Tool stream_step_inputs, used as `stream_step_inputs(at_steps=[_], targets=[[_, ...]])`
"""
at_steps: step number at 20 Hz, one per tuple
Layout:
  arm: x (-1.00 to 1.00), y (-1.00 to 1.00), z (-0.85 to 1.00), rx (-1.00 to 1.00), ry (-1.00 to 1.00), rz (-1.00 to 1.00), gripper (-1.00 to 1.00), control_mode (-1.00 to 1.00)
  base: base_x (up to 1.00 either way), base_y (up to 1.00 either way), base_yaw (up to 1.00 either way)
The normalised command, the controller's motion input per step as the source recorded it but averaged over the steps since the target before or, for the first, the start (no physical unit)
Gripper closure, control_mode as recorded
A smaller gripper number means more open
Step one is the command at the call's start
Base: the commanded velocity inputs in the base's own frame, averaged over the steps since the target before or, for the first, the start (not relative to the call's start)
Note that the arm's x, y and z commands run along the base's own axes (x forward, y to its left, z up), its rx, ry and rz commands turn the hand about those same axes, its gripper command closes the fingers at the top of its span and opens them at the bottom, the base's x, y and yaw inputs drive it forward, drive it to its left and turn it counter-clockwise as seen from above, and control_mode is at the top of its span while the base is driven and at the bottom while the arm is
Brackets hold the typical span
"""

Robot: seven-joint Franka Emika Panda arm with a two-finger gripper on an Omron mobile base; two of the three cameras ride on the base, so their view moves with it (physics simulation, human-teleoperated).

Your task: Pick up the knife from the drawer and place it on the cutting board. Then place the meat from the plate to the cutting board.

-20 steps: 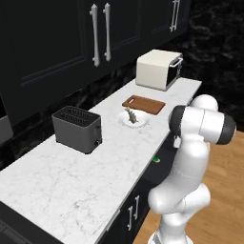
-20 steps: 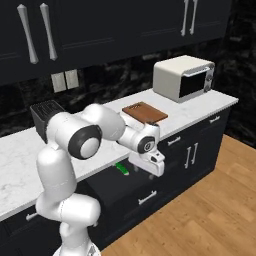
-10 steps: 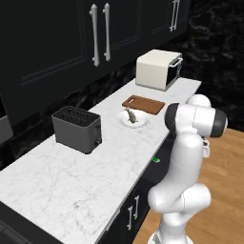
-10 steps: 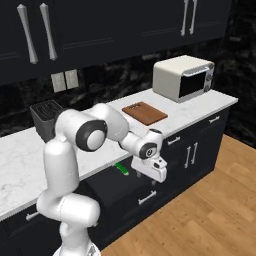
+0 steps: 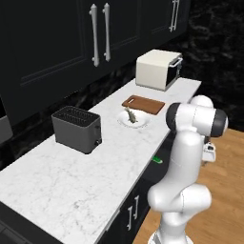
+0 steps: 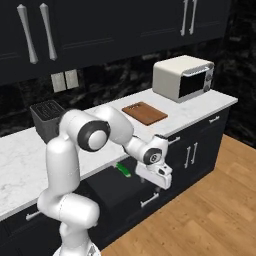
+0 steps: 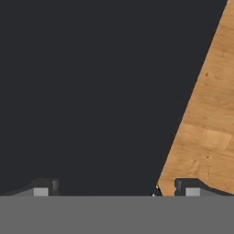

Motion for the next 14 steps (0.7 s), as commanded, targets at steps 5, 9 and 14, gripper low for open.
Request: stream_step_inputs(at_steps=[5,9,14], targets=[[-0.85,-0.67,0.00,0.02,0.00,0.00,-1.00,-1.00,0.00,0.00,0.00],[-0.98,-0.78,0.00,0.01,0.00,0.00,-1.00,-1.00,0.00,0.00,0.00],[-0.90,-0.62,0.04,0.00,0.00,0.00,-1.00,-1.00,0.00,0.00,0.00]])
